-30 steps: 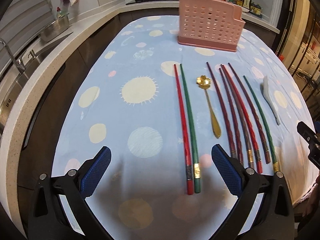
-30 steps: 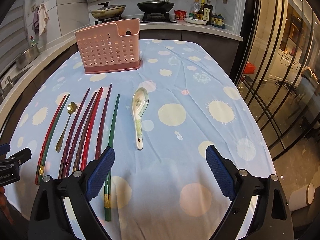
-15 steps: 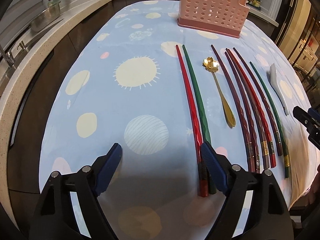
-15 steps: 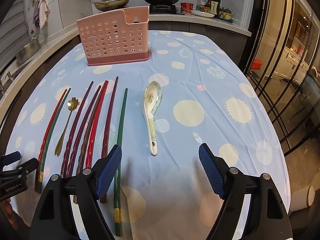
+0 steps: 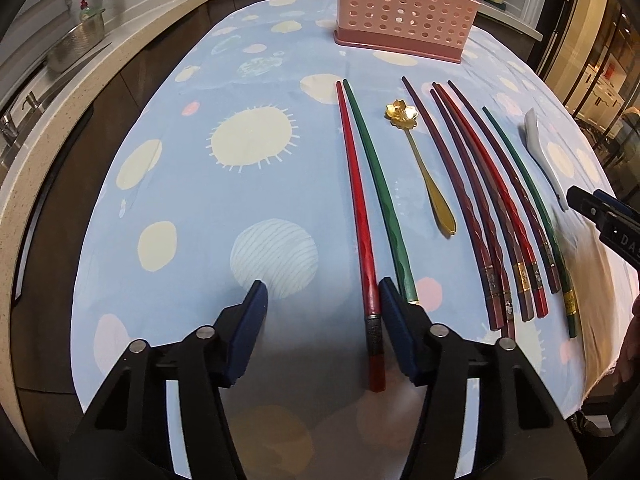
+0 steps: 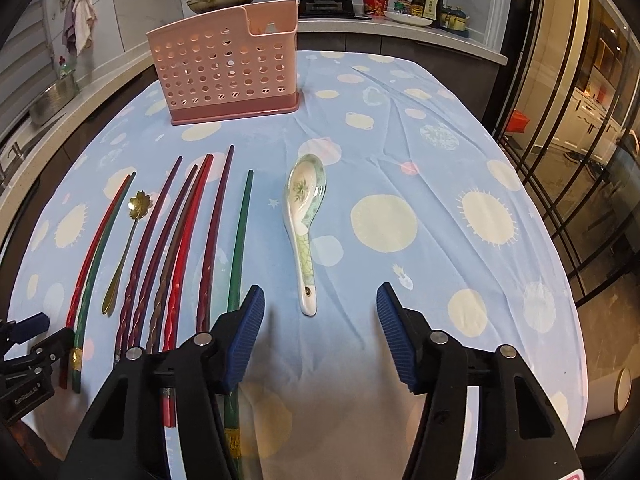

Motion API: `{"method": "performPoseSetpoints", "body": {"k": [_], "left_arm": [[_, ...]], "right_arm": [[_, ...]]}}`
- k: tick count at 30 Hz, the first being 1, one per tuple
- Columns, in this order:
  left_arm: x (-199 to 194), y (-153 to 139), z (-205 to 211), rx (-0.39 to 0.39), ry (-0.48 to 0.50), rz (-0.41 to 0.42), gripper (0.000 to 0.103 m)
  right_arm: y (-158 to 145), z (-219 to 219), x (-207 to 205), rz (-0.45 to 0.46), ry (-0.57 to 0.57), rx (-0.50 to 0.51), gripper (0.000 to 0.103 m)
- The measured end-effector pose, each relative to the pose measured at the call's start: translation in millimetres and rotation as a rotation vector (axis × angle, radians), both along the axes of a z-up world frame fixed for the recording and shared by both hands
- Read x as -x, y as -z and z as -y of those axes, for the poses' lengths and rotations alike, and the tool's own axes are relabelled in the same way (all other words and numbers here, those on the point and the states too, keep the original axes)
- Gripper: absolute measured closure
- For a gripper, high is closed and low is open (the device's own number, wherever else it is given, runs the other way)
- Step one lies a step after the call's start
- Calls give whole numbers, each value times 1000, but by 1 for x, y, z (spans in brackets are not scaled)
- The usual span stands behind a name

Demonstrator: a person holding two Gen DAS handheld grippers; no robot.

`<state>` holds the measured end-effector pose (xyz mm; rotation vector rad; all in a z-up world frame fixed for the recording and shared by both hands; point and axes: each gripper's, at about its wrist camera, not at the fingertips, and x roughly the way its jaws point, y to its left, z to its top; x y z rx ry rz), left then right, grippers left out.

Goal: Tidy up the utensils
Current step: 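Grasp a red chopstick with the left tool while the right tool grasps the white ceramic spoon, then lift and carry the red chopstick with left tool while right tool carries spoon into pink holder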

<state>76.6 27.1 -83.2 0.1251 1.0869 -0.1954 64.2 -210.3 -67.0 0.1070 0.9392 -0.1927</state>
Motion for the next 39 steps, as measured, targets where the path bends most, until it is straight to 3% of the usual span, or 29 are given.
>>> {"method": "performPoseSetpoints", "body": {"k": [3,12,14,15,23,39], "left_arm": [[2,-1,0,16,15,-10,68],[5,-2,-5,54,14,-30,92],[6,-3,-6,68,17,-35,96],[7,-3,-7,71,18,-36,96],[13,-20,-8,97,26,5,96],[1,-102,-16,158,11,220,96]], "right_arm": [[4,2,-7,-6,-2,-2,58],[20,0,-22,-25,-33,-13,77],[19,-2,-22,-21,-45,-11,86],[19,-2,-21,-22,-52,-15,93],[3,-4,-5,11,-80,-36,94],[-77,10,10,191,-114,-105,97]]}}
